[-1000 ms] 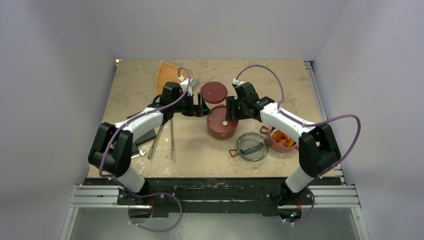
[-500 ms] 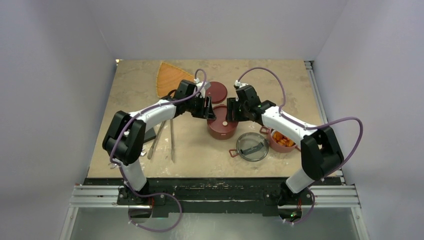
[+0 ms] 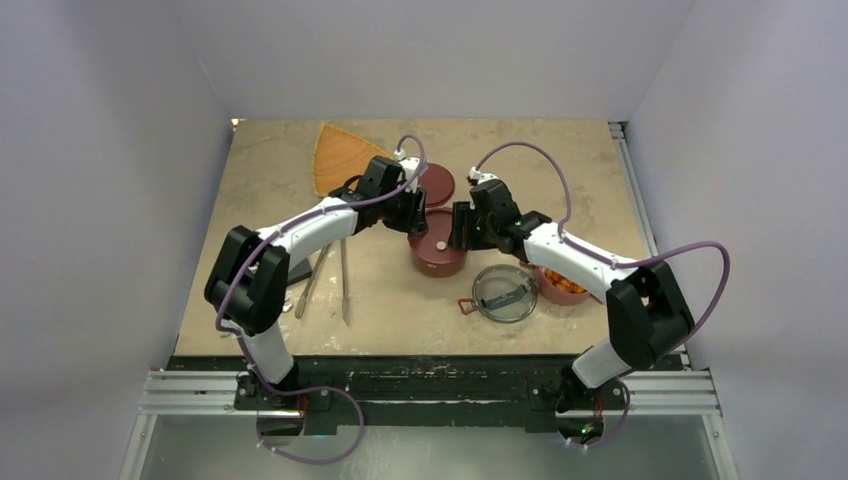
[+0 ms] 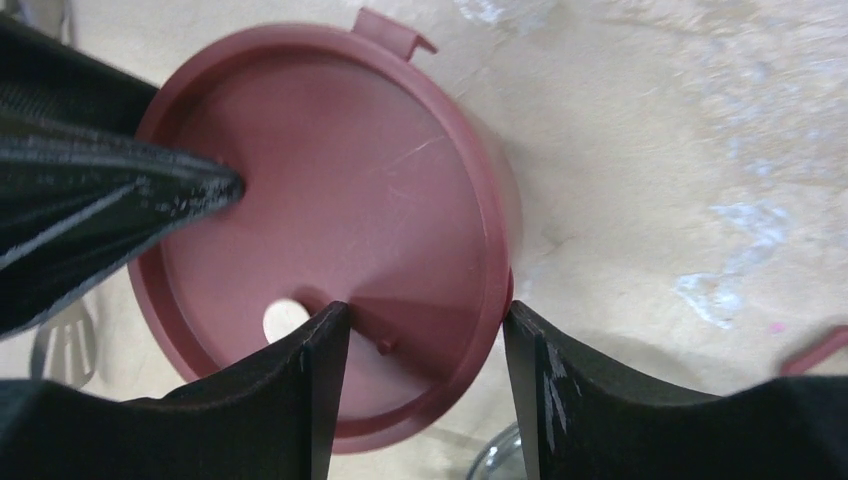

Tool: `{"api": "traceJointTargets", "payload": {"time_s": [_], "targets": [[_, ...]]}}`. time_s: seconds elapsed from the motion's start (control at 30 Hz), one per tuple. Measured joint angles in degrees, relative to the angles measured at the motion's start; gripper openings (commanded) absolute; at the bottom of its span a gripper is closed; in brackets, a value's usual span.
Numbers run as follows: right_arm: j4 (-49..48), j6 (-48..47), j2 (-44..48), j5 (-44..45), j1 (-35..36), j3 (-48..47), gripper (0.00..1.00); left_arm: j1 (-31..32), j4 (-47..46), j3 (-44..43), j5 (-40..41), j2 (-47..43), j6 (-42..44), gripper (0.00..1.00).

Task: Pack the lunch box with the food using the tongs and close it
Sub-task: Move the packing box to the center of the board.

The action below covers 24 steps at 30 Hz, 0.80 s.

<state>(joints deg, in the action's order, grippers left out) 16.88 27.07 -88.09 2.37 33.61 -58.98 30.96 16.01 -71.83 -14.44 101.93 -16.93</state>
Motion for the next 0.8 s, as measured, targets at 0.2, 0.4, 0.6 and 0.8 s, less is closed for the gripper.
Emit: {"api": "traceJointTargets", "payload": {"time_s": [0.2, 0.4, 0.6, 0.8], "targets": [[-1.5, 4.0, 0.0, -2.5, 4.8, 0.5, 0.58, -2.1, 0.0, 1.7, 6.7, -2.6, 1.5, 0.44], [-5.1, 9.1, -0.7, -3.2, 9.2, 0.5, 0.61, -6.5, 0.5, 1.9, 4.1, -2.6, 1.5, 0.46], [-4.3, 11.1, 0.3, -3.2, 10.9, 0.5, 0.67, -7.7, 0.4, 2.4, 5.9, -3.4, 1.9, 0.56], [1.1, 11.1, 6.3, 0.7, 11.0, -3.2, 0.73, -8.1, 1.2, 4.9, 9.2, -6.4, 4.2, 0.76]]}}
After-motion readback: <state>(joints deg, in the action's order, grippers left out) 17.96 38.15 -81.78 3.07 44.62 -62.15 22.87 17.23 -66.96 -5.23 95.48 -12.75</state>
